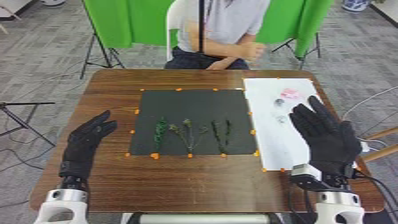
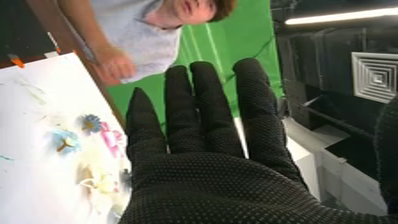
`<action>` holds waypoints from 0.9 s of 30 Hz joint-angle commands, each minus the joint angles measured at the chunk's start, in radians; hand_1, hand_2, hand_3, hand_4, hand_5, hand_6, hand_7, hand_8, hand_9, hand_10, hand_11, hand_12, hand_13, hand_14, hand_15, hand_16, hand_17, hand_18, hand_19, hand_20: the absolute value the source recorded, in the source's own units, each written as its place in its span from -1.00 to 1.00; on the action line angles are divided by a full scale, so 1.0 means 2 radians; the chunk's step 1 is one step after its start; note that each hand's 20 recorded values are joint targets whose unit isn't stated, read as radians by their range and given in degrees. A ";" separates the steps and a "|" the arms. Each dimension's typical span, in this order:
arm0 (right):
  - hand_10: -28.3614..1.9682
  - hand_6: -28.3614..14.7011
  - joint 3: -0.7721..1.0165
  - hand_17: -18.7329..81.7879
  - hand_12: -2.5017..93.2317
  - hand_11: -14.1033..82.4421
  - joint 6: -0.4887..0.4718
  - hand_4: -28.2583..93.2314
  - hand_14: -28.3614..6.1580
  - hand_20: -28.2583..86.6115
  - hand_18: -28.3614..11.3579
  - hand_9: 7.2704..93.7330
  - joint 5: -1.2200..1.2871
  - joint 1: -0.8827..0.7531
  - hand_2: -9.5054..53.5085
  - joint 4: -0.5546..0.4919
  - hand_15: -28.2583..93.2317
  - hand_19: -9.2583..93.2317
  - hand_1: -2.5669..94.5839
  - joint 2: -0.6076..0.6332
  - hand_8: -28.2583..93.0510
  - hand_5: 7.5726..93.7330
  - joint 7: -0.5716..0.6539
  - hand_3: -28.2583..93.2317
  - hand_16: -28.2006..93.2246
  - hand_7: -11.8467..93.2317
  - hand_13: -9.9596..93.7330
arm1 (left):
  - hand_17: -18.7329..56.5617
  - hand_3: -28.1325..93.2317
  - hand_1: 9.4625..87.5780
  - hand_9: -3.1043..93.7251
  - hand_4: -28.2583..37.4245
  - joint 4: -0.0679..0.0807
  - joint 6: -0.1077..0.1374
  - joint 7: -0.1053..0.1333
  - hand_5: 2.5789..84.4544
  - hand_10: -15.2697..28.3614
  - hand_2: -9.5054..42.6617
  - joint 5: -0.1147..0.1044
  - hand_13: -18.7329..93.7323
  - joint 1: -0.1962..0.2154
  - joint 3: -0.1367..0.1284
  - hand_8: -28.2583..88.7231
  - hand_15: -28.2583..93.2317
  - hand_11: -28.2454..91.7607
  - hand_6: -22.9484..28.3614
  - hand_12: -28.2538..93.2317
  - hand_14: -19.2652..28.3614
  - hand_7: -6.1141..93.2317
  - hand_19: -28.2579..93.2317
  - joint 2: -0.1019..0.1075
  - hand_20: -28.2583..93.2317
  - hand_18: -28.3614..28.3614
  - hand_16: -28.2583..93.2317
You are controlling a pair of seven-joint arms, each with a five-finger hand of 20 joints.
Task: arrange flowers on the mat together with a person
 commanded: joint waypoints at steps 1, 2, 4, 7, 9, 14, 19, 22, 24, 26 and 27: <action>-0.14 0.27 -0.004 -0.28 -0.72 -0.60 0.011 -0.85 -0.01 -0.13 -0.23 -0.15 -0.006 -0.002 -0.71 -0.004 -0.33 -0.80 -0.86 -0.001 -0.67 -0.15 0.002 0.73 -0.44 -0.58 -0.16 | -0.26 0.62 -0.51 0.04 -0.82 -0.001 -0.003 -0.007 0.06 0.35 -0.82 0.000 0.00 0.009 -0.002 -0.61 -0.36 -0.27 0.10 -0.37 0.54 -0.74 -0.48 -0.005 -0.21 0.41 -0.51; -0.15 0.27 -0.004 -0.28 -0.72 -0.60 0.014 -0.85 -0.01 -0.13 -0.23 -0.14 -0.006 -0.002 -0.72 -0.005 -0.33 -0.80 -0.85 0.000 -0.67 -0.15 0.003 0.73 -0.44 -0.58 -0.15 | -0.26 0.62 -0.51 0.04 -0.82 -0.001 -0.003 -0.007 0.06 0.35 -0.82 0.000 0.00 0.009 -0.002 -0.61 -0.36 -0.27 0.10 -0.37 0.54 -0.74 -0.48 -0.006 -0.21 0.41 -0.51; -0.15 0.27 -0.006 -0.27 -0.72 -0.60 0.024 -0.85 -0.01 -0.13 -0.23 -0.14 -0.010 0.001 -0.73 -0.007 -0.33 -0.79 -0.84 0.004 -0.67 -0.15 0.006 0.73 -0.44 -0.58 -0.15 | -0.26 0.62 -0.51 0.04 -0.82 -0.001 -0.003 -0.007 0.06 0.35 -0.82 0.000 0.00 0.009 -0.002 -0.61 -0.36 -0.27 0.10 -0.37 0.53 -0.74 -0.48 -0.006 -0.21 0.41 -0.51; -0.16 0.26 -0.011 -0.23 -0.70 -0.59 0.072 -0.85 -0.02 -0.10 -0.25 -0.12 -0.049 0.017 -0.80 -0.012 -0.32 -0.77 -0.76 0.023 -0.67 -0.14 0.032 0.71 -0.44 -0.57 -0.13 | -0.26 0.62 -0.51 0.04 -0.82 -0.001 -0.002 -0.006 0.06 0.35 -0.82 0.000 0.00 0.010 -0.003 -0.61 -0.36 -0.27 0.10 -0.36 0.54 -0.74 -0.47 -0.006 -0.21 0.41 -0.51; -0.17 0.25 -0.023 -0.19 -0.66 -0.58 0.151 -0.85 -0.06 -0.02 -0.32 -0.07 -0.132 0.042 -0.84 -0.018 -0.29 -0.66 -0.66 0.048 -0.68 -0.12 0.089 0.68 -0.40 -0.55 -0.06 | -0.26 0.62 -0.51 0.04 -0.82 -0.001 -0.001 -0.006 0.06 0.35 -0.82 0.000 0.00 0.010 -0.003 -0.61 -0.36 -0.27 0.10 -0.37 0.54 -0.74 -0.47 -0.005 -0.21 0.41 -0.51; -0.19 0.18 -0.034 0.03 -0.57 -0.41 0.181 -0.82 -0.11 0.15 -0.37 0.20 -0.410 0.124 -0.99 -0.027 -0.09 -0.02 -0.36 0.103 -0.68 0.03 0.344 0.61 -0.19 -0.48 0.42 | -0.26 0.62 -0.51 0.04 -0.82 -0.001 0.000 -0.006 0.05 0.35 -0.82 0.000 0.00 0.006 -0.002 -0.61 -0.36 -0.27 0.10 -0.37 0.54 -0.74 -0.47 -0.003 -0.21 0.41 -0.51; -0.19 0.19 -0.049 0.10 -0.55 -0.36 0.080 -0.86 -0.02 0.16 -0.47 0.28 -0.565 0.188 -1.00 -0.013 0.06 0.27 -0.24 0.148 -0.68 0.12 0.469 0.60 -0.17 -0.48 0.55 | -0.26 0.62 -0.51 0.04 -0.82 -0.002 -0.001 -0.007 0.06 0.35 -0.83 0.001 0.00 0.007 -0.002 -0.61 -0.36 -0.27 0.10 -0.37 0.53 -0.74 -0.47 -0.004 -0.21 0.41 -0.51; -0.18 0.21 -0.073 0.14 -0.55 -0.35 0.022 -0.88 0.04 0.15 -0.51 0.33 -0.615 0.229 -1.00 0.005 0.11 0.39 -0.19 0.167 -0.67 0.15 0.513 0.59 -0.17 -0.49 0.61 | -0.26 0.62 -0.51 0.04 -0.82 -0.003 0.003 -0.007 0.06 0.35 -0.83 0.001 0.00 0.010 -0.003 -0.61 -0.36 -0.27 0.10 -0.36 0.54 -0.74 -0.47 -0.004 -0.21 0.41 -0.51; -0.18 0.22 -0.090 0.17 -0.54 -0.35 -0.033 -0.89 0.08 0.15 -0.50 0.35 -0.642 0.256 -1.00 0.018 0.13 0.43 -0.16 0.175 -0.67 0.18 0.537 0.59 -0.16 -0.49 0.64 | -0.26 0.62 -0.51 0.04 -0.82 -0.004 0.003 -0.006 0.06 0.35 -0.83 -0.001 0.00 0.012 -0.005 -0.61 -0.36 -0.27 0.10 -0.37 0.54 -0.74 -0.47 -0.003 -0.21 0.41 -0.51; -0.17 0.24 -0.112 0.19 -0.54 -0.34 -0.061 -0.90 0.11 0.14 -0.51 0.39 -0.674 0.278 -1.00 0.034 0.14 0.46 -0.13 0.183 -0.67 0.20 0.551 0.57 -0.16 -0.49 0.67 | -0.26 0.62 -0.51 0.04 -0.82 -0.004 0.004 -0.005 0.06 0.35 -0.83 -0.002 0.00 0.012 -0.006 -0.61 -0.36 -0.27 0.10 -0.37 0.54 -0.74 -0.47 -0.003 -0.21 0.41 -0.51; -0.16 0.25 -0.126 0.20 -0.54 -0.34 -0.072 -0.90 0.13 0.14 -0.53 0.41 -0.683 0.292 -1.00 0.044 0.14 0.48 -0.12 0.188 -0.67 0.21 0.559 0.57 -0.16 -0.49 0.68 | -0.26 0.62 -0.51 0.04 -0.82 -0.004 0.004 -0.005 0.06 0.35 -0.83 -0.001 0.00 0.012 -0.006 -0.61 -0.36 -0.27 0.10 -0.37 0.54 -0.74 -0.47 -0.003 -0.22 0.41 -0.51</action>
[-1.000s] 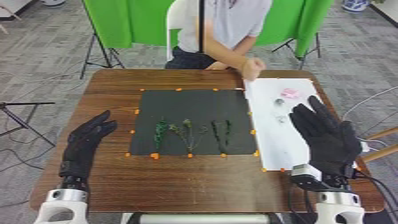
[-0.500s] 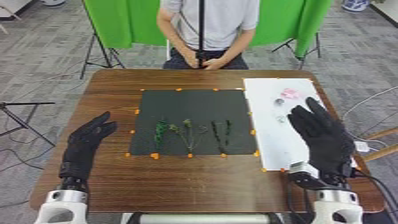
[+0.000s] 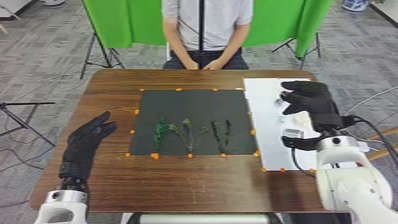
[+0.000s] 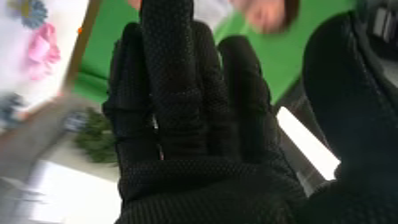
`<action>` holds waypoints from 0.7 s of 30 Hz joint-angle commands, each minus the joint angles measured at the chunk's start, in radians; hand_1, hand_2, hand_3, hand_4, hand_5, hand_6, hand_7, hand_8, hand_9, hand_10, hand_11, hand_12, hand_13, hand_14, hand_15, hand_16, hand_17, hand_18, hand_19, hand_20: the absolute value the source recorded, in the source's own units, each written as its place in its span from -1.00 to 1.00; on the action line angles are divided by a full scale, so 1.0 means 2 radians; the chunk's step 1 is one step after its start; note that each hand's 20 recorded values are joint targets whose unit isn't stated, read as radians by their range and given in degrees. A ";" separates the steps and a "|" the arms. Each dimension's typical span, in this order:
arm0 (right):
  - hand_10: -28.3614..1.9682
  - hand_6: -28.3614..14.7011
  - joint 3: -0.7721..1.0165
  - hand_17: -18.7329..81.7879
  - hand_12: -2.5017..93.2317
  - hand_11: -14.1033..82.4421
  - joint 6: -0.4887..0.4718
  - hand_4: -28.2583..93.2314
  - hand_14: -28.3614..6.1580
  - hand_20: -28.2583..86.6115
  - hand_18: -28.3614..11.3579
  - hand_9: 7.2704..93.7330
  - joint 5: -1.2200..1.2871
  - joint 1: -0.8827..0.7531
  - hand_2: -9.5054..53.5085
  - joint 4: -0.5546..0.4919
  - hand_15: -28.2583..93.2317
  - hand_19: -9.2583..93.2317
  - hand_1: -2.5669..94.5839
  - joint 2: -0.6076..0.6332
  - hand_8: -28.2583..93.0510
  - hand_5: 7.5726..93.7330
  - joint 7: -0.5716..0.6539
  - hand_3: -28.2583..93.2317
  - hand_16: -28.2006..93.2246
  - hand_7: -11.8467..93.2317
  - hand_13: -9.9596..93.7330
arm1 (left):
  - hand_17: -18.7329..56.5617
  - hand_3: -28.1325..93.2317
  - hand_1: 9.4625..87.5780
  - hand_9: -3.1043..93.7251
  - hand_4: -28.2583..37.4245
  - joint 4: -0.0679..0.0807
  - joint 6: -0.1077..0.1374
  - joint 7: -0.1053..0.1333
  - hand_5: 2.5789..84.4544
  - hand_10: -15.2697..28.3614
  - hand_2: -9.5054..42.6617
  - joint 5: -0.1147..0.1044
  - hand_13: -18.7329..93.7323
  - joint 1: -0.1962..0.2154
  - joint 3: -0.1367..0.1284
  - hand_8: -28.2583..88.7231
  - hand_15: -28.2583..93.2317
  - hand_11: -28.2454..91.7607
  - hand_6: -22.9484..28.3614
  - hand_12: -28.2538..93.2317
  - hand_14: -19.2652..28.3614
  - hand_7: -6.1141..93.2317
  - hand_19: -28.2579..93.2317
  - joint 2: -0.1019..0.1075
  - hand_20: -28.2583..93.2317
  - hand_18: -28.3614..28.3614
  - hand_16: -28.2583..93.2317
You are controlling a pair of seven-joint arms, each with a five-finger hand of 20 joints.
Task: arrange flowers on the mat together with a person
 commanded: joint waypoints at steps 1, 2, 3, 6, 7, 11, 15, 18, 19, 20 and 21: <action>-0.15 0.26 -0.073 0.21 -0.54 -0.33 -0.173 -0.90 0.15 0.14 -0.54 0.43 -0.283 0.106 -1.00 0.050 0.15 0.49 -0.11 0.040 -0.67 0.23 0.182 0.57 -0.15 -0.49 0.69 | -0.26 0.62 -0.51 0.04 -0.82 -0.003 0.004 -0.002 0.06 0.35 -0.83 -0.003 0.00 0.009 -0.005 -0.61 -0.36 -0.27 0.10 -0.37 0.53 -0.74 -0.47 -0.002 -0.22 0.41 -0.51; -0.14 0.26 -0.082 0.22 -0.54 -0.33 -0.182 -0.91 0.16 0.14 -0.55 0.44 -0.288 0.116 -1.00 0.058 0.16 0.51 -0.11 0.044 -0.67 0.24 0.184 0.57 -0.15 -0.49 0.70 | -0.26 0.61 -0.51 0.04 -0.82 -0.003 0.004 -0.002 0.06 0.35 -0.83 -0.003 0.00 0.008 -0.004 -0.61 -0.36 -0.27 0.10 -0.37 0.53 -0.74 -0.47 -0.001 -0.22 0.41 -0.51; -0.14 0.26 -0.090 0.23 -0.53 -0.32 -0.192 -0.91 0.17 0.13 -0.55 0.46 -0.290 0.126 -1.00 0.066 0.16 0.52 -0.11 0.045 -0.67 0.24 0.186 0.57 -0.15 -0.50 0.71 | -0.26 0.62 -0.51 0.04 -0.82 -0.003 0.004 -0.002 0.06 0.35 -0.83 -0.003 0.00 0.009 -0.004 -0.61 -0.36 -0.27 0.10 -0.37 0.54 -0.74 -0.47 -0.002 -0.22 0.41 -0.51; -0.13 0.28 -0.110 0.24 -0.53 -0.31 -0.208 -0.92 0.19 0.11 -0.54 0.48 -0.304 0.146 -1.00 0.084 0.16 0.54 -0.11 0.053 -0.67 0.25 0.187 0.56 -0.14 -0.50 0.73 | -0.26 0.62 -0.51 0.04 -0.82 -0.002 0.002 -0.002 0.06 0.35 -0.83 -0.002 0.00 0.007 -0.004 -0.61 -0.36 -0.27 0.10 -0.37 0.54 -0.74 -0.47 -0.001 -0.22 0.41 -0.51; -0.13 0.28 -0.116 0.25 -0.52 -0.30 -0.213 -0.92 0.19 0.10 -0.54 0.49 -0.301 0.152 -1.00 0.089 0.16 0.55 -0.11 0.055 -0.67 0.25 0.190 0.56 -0.14 -0.50 0.73 | -0.26 0.62 -0.51 0.04 -0.82 -0.002 0.002 -0.003 0.06 0.35 -0.83 -0.002 0.00 0.007 -0.004 -0.61 -0.36 -0.27 0.10 -0.37 0.54 -0.74 -0.47 0.000 -0.22 0.41 -0.51; -0.13 0.29 -0.135 0.25 -0.52 -0.30 -0.225 -0.92 0.20 0.08 -0.54 0.50 -0.310 0.167 -1.00 0.111 0.16 0.56 -0.11 0.058 -0.67 0.26 0.187 0.56 -0.13 -0.50 0.74 | -0.26 0.61 -0.51 0.04 -0.82 -0.003 0.004 -0.003 0.05 0.35 -0.83 -0.003 0.00 0.007 -0.006 -0.61 -0.36 -0.27 0.10 -0.37 0.54 -0.74 -0.47 0.001 -0.22 0.41 -0.51; -0.12 0.31 -0.146 0.27 -0.52 -0.29 -0.226 -0.91 0.24 0.07 -0.54 0.50 -0.303 0.173 -1.00 0.127 0.16 0.57 -0.11 0.053 -0.68 0.25 0.186 0.56 -0.13 -0.50 0.76 | -0.26 0.61 -0.52 0.04 -0.81 -0.003 0.003 -0.004 0.05 0.35 -0.83 -0.002 0.00 0.007 -0.005 -0.61 -0.36 -0.27 0.10 -0.37 0.54 -0.74 -0.47 0.002 -0.22 0.41 -0.51; -0.11 0.32 -0.154 0.28 -0.52 -0.30 -0.229 -0.91 0.25 0.07 -0.52 0.51 -0.297 0.178 -1.00 0.136 0.16 0.58 -0.11 0.050 -0.67 0.25 0.184 0.56 -0.13 -0.50 0.77 | -0.26 0.61 -0.51 0.04 -0.81 -0.003 0.003 -0.004 0.05 0.36 -0.83 -0.002 0.00 0.008 -0.005 -0.61 -0.36 -0.27 0.10 -0.37 0.54 -0.74 -0.47 0.001 -0.22 0.41 -0.51; -0.10 0.32 -0.159 0.29 -0.52 -0.30 -0.228 -0.91 0.26 0.06 -0.52 0.51 -0.300 0.180 -1.00 0.139 0.16 0.59 -0.11 0.050 -0.67 0.25 0.184 0.56 -0.13 -0.50 0.77 | -0.26 0.61 -0.51 0.04 -0.81 -0.003 0.002 -0.004 0.05 0.36 -0.83 -0.002 0.00 0.007 -0.005 -0.61 -0.36 -0.27 0.10 -0.37 0.54 -0.74 -0.47 0.001 -0.22 0.41 -0.51; -0.09 0.32 -0.161 0.30 -0.52 -0.30 -0.231 -0.91 0.28 0.06 -0.52 0.52 -0.304 0.181 -1.00 0.142 0.16 0.60 -0.11 0.049 -0.67 0.25 0.183 0.56 -0.12 -0.50 0.78 | -0.26 0.61 -0.51 0.04 -0.81 -0.003 0.002 -0.005 0.05 0.35 -0.83 -0.002 0.00 0.007 -0.005 -0.61 -0.36 -0.27 0.10 -0.37 0.53 -0.74 -0.47 0.001 -0.21 0.41 -0.51; -0.09 0.32 -0.165 0.30 -0.52 -0.30 -0.234 -0.91 0.29 0.06 -0.51 0.52 -0.304 0.184 -1.00 0.145 0.16 0.60 -0.11 0.049 -0.67 0.25 0.184 0.56 -0.12 -0.50 0.79 | -0.26 0.61 -0.51 0.04 -0.82 -0.003 0.002 -0.005 0.05 0.35 -0.83 -0.002 0.00 0.006 -0.005 -0.61 -0.36 -0.27 0.10 -0.37 0.53 -0.74 -0.47 0.002 -0.21 0.41 -0.51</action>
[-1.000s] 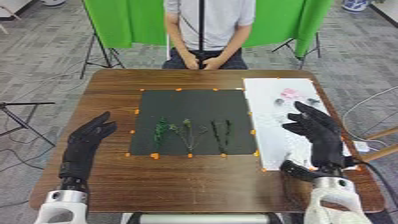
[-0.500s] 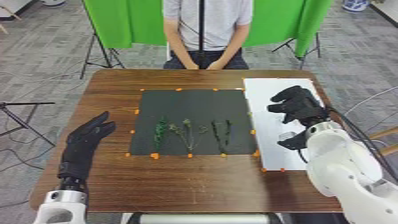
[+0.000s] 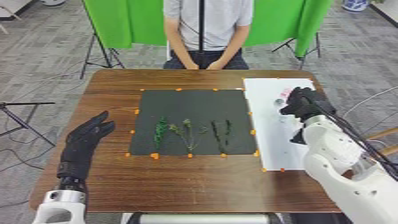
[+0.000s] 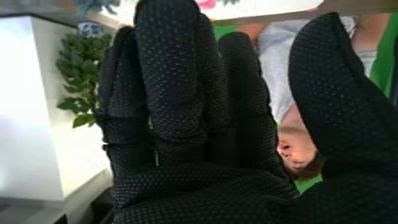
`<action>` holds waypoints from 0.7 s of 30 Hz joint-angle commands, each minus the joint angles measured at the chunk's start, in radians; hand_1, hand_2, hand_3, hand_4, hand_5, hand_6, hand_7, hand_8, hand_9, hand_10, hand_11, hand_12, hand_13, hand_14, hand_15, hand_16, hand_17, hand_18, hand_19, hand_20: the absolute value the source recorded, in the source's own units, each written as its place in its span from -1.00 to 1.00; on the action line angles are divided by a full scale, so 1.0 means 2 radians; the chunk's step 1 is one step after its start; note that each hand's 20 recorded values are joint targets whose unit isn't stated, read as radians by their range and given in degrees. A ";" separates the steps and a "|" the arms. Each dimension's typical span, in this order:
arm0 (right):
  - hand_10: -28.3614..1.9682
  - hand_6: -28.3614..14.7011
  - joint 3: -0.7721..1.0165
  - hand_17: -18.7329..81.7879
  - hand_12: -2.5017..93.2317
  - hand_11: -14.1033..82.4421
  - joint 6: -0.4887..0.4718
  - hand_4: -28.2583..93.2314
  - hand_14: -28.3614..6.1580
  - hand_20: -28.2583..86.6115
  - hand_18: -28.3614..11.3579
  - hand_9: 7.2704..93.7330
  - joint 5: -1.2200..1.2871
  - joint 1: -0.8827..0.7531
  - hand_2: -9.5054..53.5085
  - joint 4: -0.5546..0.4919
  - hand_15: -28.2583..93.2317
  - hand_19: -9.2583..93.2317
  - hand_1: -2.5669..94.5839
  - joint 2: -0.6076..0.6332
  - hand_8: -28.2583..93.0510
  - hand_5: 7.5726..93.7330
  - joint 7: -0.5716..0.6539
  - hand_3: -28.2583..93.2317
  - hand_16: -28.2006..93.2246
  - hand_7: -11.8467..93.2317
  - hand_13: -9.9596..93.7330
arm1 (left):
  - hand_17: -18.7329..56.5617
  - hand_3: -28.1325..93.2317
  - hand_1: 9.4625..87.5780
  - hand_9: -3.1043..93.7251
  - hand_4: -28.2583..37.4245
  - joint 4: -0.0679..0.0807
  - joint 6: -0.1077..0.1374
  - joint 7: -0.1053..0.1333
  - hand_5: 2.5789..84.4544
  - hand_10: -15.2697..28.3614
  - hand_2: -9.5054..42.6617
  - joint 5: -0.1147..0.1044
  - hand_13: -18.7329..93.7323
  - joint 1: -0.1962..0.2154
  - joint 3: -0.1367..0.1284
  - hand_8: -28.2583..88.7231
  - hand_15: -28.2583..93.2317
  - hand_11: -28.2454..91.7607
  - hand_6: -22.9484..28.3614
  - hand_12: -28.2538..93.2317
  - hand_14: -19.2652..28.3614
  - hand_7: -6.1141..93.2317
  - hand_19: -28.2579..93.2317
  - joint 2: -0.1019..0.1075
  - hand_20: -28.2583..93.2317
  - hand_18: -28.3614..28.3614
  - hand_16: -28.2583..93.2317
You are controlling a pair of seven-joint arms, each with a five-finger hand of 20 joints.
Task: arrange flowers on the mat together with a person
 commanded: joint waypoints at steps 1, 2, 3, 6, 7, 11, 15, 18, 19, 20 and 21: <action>-0.08 0.33 -0.024 0.31 -0.52 -0.30 -0.011 -0.91 0.30 0.06 -0.51 0.53 -0.005 0.013 -1.00 0.024 0.16 0.61 -0.11 -0.003 -0.67 0.25 -0.005 0.56 -0.12 -0.50 0.80 | -0.26 0.61 -0.51 0.04 -0.82 0.000 0.001 -0.005 0.05 0.35 -0.83 -0.001 0.00 0.004 -0.001 -0.61 -0.36 -0.27 0.10 -0.37 0.54 -0.74 -0.47 0.000 -0.21 0.41 -0.51; -0.07 0.33 -0.026 0.32 -0.52 -0.30 -0.015 -0.91 0.31 0.05 -0.51 0.53 -0.006 0.015 -1.00 0.026 0.16 0.61 -0.11 -0.004 -0.67 0.25 -0.006 0.56 -0.12 -0.50 0.81 | -0.26 0.61 -0.51 0.04 -0.81 0.000 0.000 -0.005 0.05 0.35 -0.83 -0.001 0.00 0.004 -0.001 -0.61 -0.36 -0.27 0.10 -0.37 0.54 -0.74 -0.47 0.000 -0.21 0.41 -0.51; -0.07 0.33 -0.029 0.32 -0.52 -0.30 -0.018 -0.91 0.32 0.05 -0.50 0.54 -0.003 0.016 -1.00 0.027 0.16 0.62 -0.11 -0.004 -0.67 0.26 -0.005 0.56 -0.12 -0.50 0.81 | -0.26 0.61 -0.51 0.04 -0.81 -0.001 0.001 -0.005 0.05 0.35 -0.83 -0.001 0.00 0.005 -0.001 -0.61 -0.36 -0.27 0.10 -0.37 0.54 -0.74 -0.47 0.000 -0.21 0.41 -0.51; -0.06 0.34 -0.037 0.34 -0.52 -0.30 -0.025 -0.92 0.33 0.04 -0.48 0.55 -0.006 0.021 -1.00 0.033 0.16 0.62 -0.11 -0.006 -0.68 0.26 -0.006 0.56 -0.11 -0.50 0.82 | -0.26 0.61 -0.51 0.04 -0.82 -0.001 0.002 -0.004 0.05 0.35 -0.83 -0.001 0.00 0.005 -0.001 -0.61 -0.36 -0.27 0.10 -0.37 0.54 -0.74 -0.47 -0.001 -0.22 0.41 -0.51; -0.06 0.34 -0.041 0.34 -0.52 -0.30 -0.024 -0.91 0.33 0.04 -0.48 0.55 -0.005 0.022 -1.00 0.034 0.16 0.62 -0.11 -0.007 -0.68 0.26 -0.005 0.56 -0.11 -0.50 0.83 | -0.26 0.61 -0.51 0.04 -0.82 -0.001 0.002 -0.004 0.05 0.35 -0.83 -0.001 0.00 0.005 -0.001 -0.61 -0.36 -0.27 0.10 -0.37 0.54 -0.74 -0.47 -0.001 -0.22 0.41 -0.51; -0.03 0.34 -0.053 0.36 -0.52 -0.30 -0.025 -0.92 0.35 0.03 -0.47 0.56 -0.016 0.023 -1.00 0.041 0.15 0.64 -0.11 -0.010 -0.68 0.26 -0.007 0.57 -0.10 -0.50 0.85 | -0.26 0.61 -0.51 0.04 -0.82 0.000 0.002 -0.004 0.05 0.35 -0.83 -0.002 0.00 0.004 0.000 -0.61 -0.36 -0.27 0.10 -0.37 0.53 -0.74 -0.47 -0.001 -0.22 0.41 -0.51; 0.02 0.36 -0.067 0.39 -0.53 -0.29 0.001 -0.93 0.40 0.01 -0.44 0.59 -0.026 0.018 -1.00 0.048 0.15 0.66 -0.08 -0.012 -0.68 0.29 -0.010 0.58 -0.10 -0.49 0.88 | -0.26 0.61 -0.51 0.04 -0.81 0.000 0.003 -0.005 0.05 0.35 -0.83 -0.001 0.00 0.004 0.000 -0.61 -0.36 -0.27 0.10 -0.37 0.53 -0.74 -0.47 -0.002 -0.22 0.41 -0.51; 0.15 0.40 -0.083 0.44 -0.45 -0.32 0.034 -0.97 0.47 -0.01 -0.38 0.67 -0.039 0.017 -1.00 0.056 0.14 0.70 0.03 -0.013 -0.69 0.36 -0.010 0.57 -0.08 -0.46 0.93 | -0.26 0.61 -0.51 0.04 -0.81 0.000 0.003 -0.005 0.05 0.35 -0.83 -0.001 0.00 0.006 -0.002 -0.61 -0.36 -0.27 0.10 -0.37 0.54 -0.74 -0.47 -0.002 -0.22 0.41 -0.51; 0.19 0.41 -0.087 0.44 -0.41 -0.36 0.041 -0.97 0.48 -0.02 -0.38 0.70 -0.041 0.017 -1.00 0.058 0.15 0.72 0.07 -0.014 -0.69 0.38 -0.009 0.54 -0.07 -0.46 0.93 | -0.26 0.61 -0.51 0.04 -0.81 -0.001 0.003 -0.005 0.05 0.35 -0.83 -0.001 0.00 0.006 -0.002 -0.61 -0.36 -0.27 0.10 -0.37 0.54 -0.74 -0.47 -0.003 -0.22 0.41 -0.51; 0.22 0.40 -0.090 0.45 -0.36 -0.40 0.045 -0.96 0.50 -0.03 -0.37 0.73 -0.042 0.017 -1.00 0.059 0.15 0.73 0.12 -0.015 -0.63 0.42 -0.009 0.49 -0.07 -0.45 0.95 | -0.26 0.61 -0.51 0.04 -0.81 -0.001 0.003 -0.006 0.05 0.35 -0.83 -0.001 0.00 0.007 -0.002 -0.61 -0.36 -0.26 0.10 -0.37 0.54 -0.74 -0.47 -0.003 -0.22 0.41 -0.51; 0.26 0.40 -0.093 0.48 -0.28 -0.49 0.052 -0.92 0.53 -0.05 -0.35 0.81 -0.042 0.016 -1.00 0.061 0.15 0.76 0.24 -0.015 -0.53 0.48 -0.009 0.36 -0.06 -0.45 0.97 | -0.26 0.61 -0.51 0.04 -0.81 -0.001 0.004 -0.005 0.05 0.35 -0.83 -0.001 0.00 0.007 -0.002 -0.61 -0.36 -0.27 0.10 -0.37 0.54 -0.74 -0.47 -0.003 -0.22 0.41 -0.51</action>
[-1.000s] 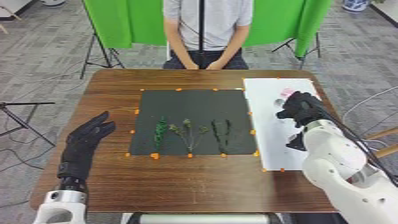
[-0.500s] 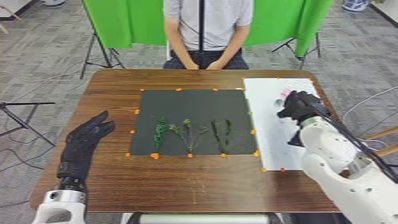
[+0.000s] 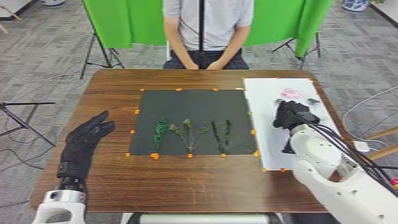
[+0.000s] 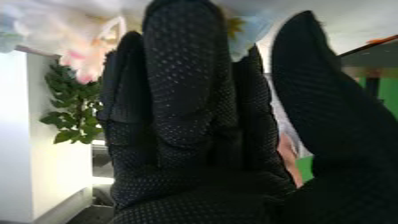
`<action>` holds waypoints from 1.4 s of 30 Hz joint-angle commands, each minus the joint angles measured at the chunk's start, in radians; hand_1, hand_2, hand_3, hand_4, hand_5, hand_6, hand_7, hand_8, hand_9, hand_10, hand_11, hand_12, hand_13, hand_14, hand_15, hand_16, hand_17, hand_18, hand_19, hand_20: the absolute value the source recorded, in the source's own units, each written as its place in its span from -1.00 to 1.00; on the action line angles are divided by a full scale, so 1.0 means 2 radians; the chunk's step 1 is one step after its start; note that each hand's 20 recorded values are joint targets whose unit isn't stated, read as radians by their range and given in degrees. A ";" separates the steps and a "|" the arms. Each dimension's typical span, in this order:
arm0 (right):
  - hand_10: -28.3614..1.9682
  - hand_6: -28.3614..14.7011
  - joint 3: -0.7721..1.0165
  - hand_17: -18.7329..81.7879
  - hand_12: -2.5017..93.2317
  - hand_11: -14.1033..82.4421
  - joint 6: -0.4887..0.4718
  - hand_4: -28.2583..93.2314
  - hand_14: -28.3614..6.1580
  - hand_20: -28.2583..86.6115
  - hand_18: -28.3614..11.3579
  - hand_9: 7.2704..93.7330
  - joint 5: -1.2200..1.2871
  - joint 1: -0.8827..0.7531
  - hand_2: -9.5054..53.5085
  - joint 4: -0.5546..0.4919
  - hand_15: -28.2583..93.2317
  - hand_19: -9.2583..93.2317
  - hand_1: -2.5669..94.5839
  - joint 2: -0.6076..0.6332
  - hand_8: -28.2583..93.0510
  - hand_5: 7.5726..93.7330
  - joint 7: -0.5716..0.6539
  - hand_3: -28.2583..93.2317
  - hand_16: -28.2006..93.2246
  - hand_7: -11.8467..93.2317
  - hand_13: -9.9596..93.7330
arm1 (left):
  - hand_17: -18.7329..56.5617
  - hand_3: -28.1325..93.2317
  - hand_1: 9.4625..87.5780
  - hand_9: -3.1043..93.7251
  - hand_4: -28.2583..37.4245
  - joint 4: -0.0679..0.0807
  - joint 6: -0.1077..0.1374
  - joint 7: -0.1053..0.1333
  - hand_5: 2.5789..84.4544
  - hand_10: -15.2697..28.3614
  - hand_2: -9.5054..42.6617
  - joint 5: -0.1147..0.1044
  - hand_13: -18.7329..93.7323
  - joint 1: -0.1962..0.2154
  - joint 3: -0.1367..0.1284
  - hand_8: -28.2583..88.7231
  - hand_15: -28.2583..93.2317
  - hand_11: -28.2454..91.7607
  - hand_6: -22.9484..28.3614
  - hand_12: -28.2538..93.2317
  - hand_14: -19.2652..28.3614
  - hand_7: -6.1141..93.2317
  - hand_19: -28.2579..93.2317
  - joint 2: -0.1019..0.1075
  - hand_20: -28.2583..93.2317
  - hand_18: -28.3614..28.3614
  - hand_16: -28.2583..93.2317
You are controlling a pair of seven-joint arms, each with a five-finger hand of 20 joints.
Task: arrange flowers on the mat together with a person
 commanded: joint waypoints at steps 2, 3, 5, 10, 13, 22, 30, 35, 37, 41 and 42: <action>0.31 0.39 -0.030 0.51 -0.20 -0.57 0.069 -0.86 0.58 -0.08 -0.31 0.92 -0.026 -0.008 -1.00 0.017 0.17 0.79 0.39 -0.009 -0.41 0.63 0.000 0.21 -0.04 -0.43 0.99 | -0.26 0.61 -0.51 0.04 -0.81 -0.001 0.004 -0.006 0.05 0.36 -0.83 -0.001 0.00 0.008 -0.003 -0.61 -0.36 -0.27 0.10 -0.37 0.54 -0.74 -0.47 -0.003 -0.22 0.41 -0.51; 0.31 0.39 -0.032 0.53 -0.20 -0.57 0.076 -0.85 0.59 -0.08 -0.30 0.94 -0.025 -0.008 -1.00 0.019 0.18 0.79 0.41 -0.009 -0.40 0.66 0.001 0.21 -0.05 -0.44 1.00 | -0.26 0.61 -0.51 0.04 -0.81 -0.001 0.004 -0.006 0.05 0.36 -0.83 -0.001 0.00 0.008 -0.004 -0.61 -0.36 -0.27 0.10 -0.37 0.54 -0.74 -0.47 -0.003 -0.22 0.41 -0.51; 0.32 0.38 -0.029 0.54 -0.20 -0.56 0.080 -0.88 0.60 -0.09 -0.29 0.96 -0.022 -0.010 -1.00 0.018 0.23 0.80 0.42 -0.010 -0.39 0.70 0.002 0.26 -0.09 -0.44 1.00 | -0.26 0.61 -0.51 0.04 -0.81 -0.001 0.005 -0.006 0.05 0.36 -0.82 -0.003 0.00 0.010 -0.005 -0.61 -0.36 -0.27 0.10 -0.37 0.54 -0.74 -0.47 -0.002 -0.22 0.41 -0.51; 0.33 0.37 -0.011 0.59 -0.21 -0.51 0.100 -0.89 0.61 -0.09 -0.26 1.00 -0.019 -0.011 -1.00 -0.005 0.27 0.79 0.42 -0.003 -0.39 0.77 0.004 0.34 -0.13 -0.43 1.00 | -0.25 0.61 -0.50 0.04 -0.82 -0.001 0.018 -0.002 0.05 0.36 -0.82 -0.011 0.00 0.018 -0.015 -0.61 -0.36 -0.26 0.11 -0.37 0.54 -0.74 -0.47 0.006 -0.22 0.40 -0.51; 0.34 0.37 -0.002 0.60 -0.21 -0.50 0.115 -0.89 0.62 -0.09 -0.25 1.00 -0.014 0.005 -1.00 -0.030 0.28 0.79 0.42 0.002 -0.38 0.78 0.004 0.35 -0.13 -0.43 1.00 | -0.24 0.61 -0.50 0.04 -0.82 0.000 0.034 0.005 0.05 0.36 -0.82 -0.028 0.01 0.026 -0.028 -0.61 -0.36 -0.26 0.11 -0.37 0.54 -0.74 -0.47 0.013 -0.21 0.40 -0.51; 0.34 0.36 -0.094 0.60 -0.20 -0.47 0.122 -0.89 0.62 -0.10 -0.23 1.00 0.028 0.169 -1.00 -0.055 0.28 0.79 0.41 -0.042 -0.37 0.79 -0.049 0.37 -0.14 -0.43 1.00 | -0.22 0.61 -0.53 0.05 -0.89 -0.005 0.087 0.024 0.07 0.37 -0.72 -0.059 0.02 0.057 -0.069 -0.61 -0.36 -0.25 0.12 -0.37 0.54 -0.74 -0.47 0.019 -0.21 0.39 -0.52; 0.33 0.37 -0.228 0.61 -0.19 -0.48 0.080 -0.89 0.64 -0.11 -0.21 1.00 0.091 0.290 -1.00 0.011 0.28 0.79 0.41 -0.163 -0.37 0.79 -0.119 0.38 -0.14 -0.43 1.00 | -0.18 0.59 -0.63 0.09 -1.00 -0.001 0.133 0.032 0.10 0.40 0.09 -0.086 0.05 0.041 -0.048 -0.62 -0.35 -0.24 0.14 -0.38 0.54 -0.74 -0.46 0.026 -0.20 0.37 -0.53; 0.33 0.37 -0.278 0.61 -0.19 -0.48 0.032 -0.89 0.64 -0.11 -0.21 1.00 0.093 0.316 -1.00 0.055 0.27 0.79 0.40 -0.221 -0.37 0.79 -0.143 0.39 -0.14 -0.43 1.00 | -0.16 0.54 -0.58 0.12 -1.00 0.004 0.131 0.029 0.12 0.43 0.51 -0.086 0.08 0.027 -0.029 -0.63 -0.33 -0.23 0.15 -0.39 0.55 -0.73 -0.45 0.028 -0.20 0.36 -0.55; 0.33 0.38 -0.295 0.61 -0.19 -0.48 0.020 -0.89 0.65 -0.11 -0.20 1.00 0.102 0.324 -1.00 0.075 0.27 0.78 0.40 -0.240 -0.37 0.79 -0.146 0.39 -0.14 -0.43 1.00 | -0.15 0.54 -0.58 0.12 -1.00 0.006 0.132 0.028 0.12 0.43 0.53 -0.085 0.08 0.022 -0.024 -0.63 -0.32 -0.23 0.15 -0.39 0.55 -0.72 -0.45 0.030 -0.20 0.36 -0.55; 0.34 0.38 -0.322 0.61 -0.19 -0.49 0.005 -0.89 0.65 -0.11 -0.19 1.00 0.099 0.333 -1.00 0.106 0.27 0.78 0.39 -0.266 -0.37 0.78 -0.147 0.39 -0.14 -0.43 1.00 | -0.15 0.54 -0.57 0.13 -1.00 0.011 0.129 0.026 0.12 0.42 0.53 -0.084 0.08 0.014 -0.013 -0.63 -0.31 -0.23 0.17 -0.39 0.55 -0.72 -0.45 0.033 -0.20 0.36 -0.56; 0.34 0.38 -0.329 0.61 -0.19 -0.49 0.004 -0.89 0.65 -0.11 -0.19 1.00 0.096 0.334 -1.00 0.112 0.27 0.78 0.39 -0.271 -0.37 0.78 -0.148 0.39 -0.14 -0.43 1.00 | -0.15 0.54 -0.57 0.13 -1.00 0.012 0.128 0.027 0.12 0.42 0.53 -0.085 0.08 0.011 -0.011 -0.63 -0.31 -0.23 0.17 -0.39 0.55 -0.72 -0.45 0.034 -0.20 0.36 -0.56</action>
